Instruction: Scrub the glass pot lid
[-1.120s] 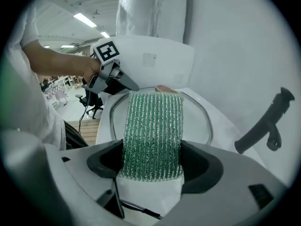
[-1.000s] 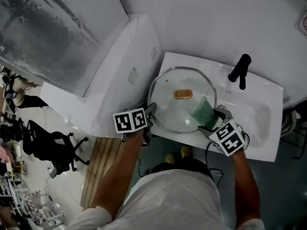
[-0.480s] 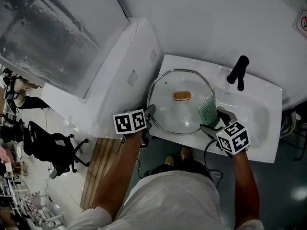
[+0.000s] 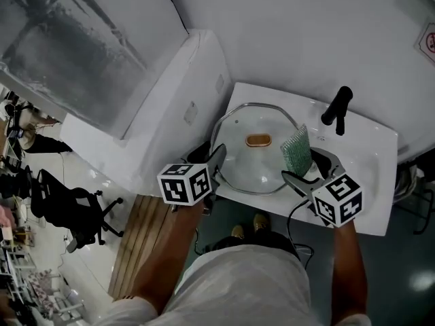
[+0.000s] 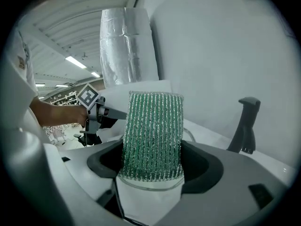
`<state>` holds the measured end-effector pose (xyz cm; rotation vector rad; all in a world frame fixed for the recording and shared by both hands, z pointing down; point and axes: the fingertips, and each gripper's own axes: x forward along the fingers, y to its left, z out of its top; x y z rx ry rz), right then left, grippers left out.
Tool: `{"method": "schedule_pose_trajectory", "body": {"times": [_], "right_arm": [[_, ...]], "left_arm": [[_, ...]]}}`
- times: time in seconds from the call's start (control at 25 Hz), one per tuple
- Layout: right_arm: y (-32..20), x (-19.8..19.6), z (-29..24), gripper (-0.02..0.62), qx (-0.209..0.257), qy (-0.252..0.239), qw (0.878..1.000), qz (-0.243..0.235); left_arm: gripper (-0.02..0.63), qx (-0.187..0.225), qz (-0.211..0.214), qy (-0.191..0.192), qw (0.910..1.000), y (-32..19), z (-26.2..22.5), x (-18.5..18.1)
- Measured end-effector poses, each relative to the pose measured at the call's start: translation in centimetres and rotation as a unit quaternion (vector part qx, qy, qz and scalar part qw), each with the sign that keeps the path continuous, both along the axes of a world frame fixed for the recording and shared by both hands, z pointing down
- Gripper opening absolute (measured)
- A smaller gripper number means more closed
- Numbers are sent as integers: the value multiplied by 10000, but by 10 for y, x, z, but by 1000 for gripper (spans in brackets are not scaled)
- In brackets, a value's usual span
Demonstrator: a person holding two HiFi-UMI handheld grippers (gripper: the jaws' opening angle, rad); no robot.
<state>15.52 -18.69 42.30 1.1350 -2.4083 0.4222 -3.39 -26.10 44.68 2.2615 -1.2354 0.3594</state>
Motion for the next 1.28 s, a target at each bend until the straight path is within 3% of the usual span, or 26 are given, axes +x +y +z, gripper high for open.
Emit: {"method": "schedule_pose_trajectory", "body": {"times": [0.16,0.32,0.72,0.92,1.28], "right_arm": [[-3,-10,-31,348,351,-119,9993,-42],[-6,-19,-59,348,693,-283,9972,-75],[-5,-43,-128,348,1693,-1127,9790,-164],[0,-59,-156,348,2203,-1457,9641,-261],[6,-71,-170,348,2616,-1748,9491,-138]], "left_arm": [[190,510,172,225,9983,4,-40,13],[159,1202,417,493,9906,11,-85,25],[52,2850,854,742,9518,43,-176,41],[26,3206,1005,832,9382,54,-195,44],[15,3469,1166,855,9267,66,-205,49]]}}
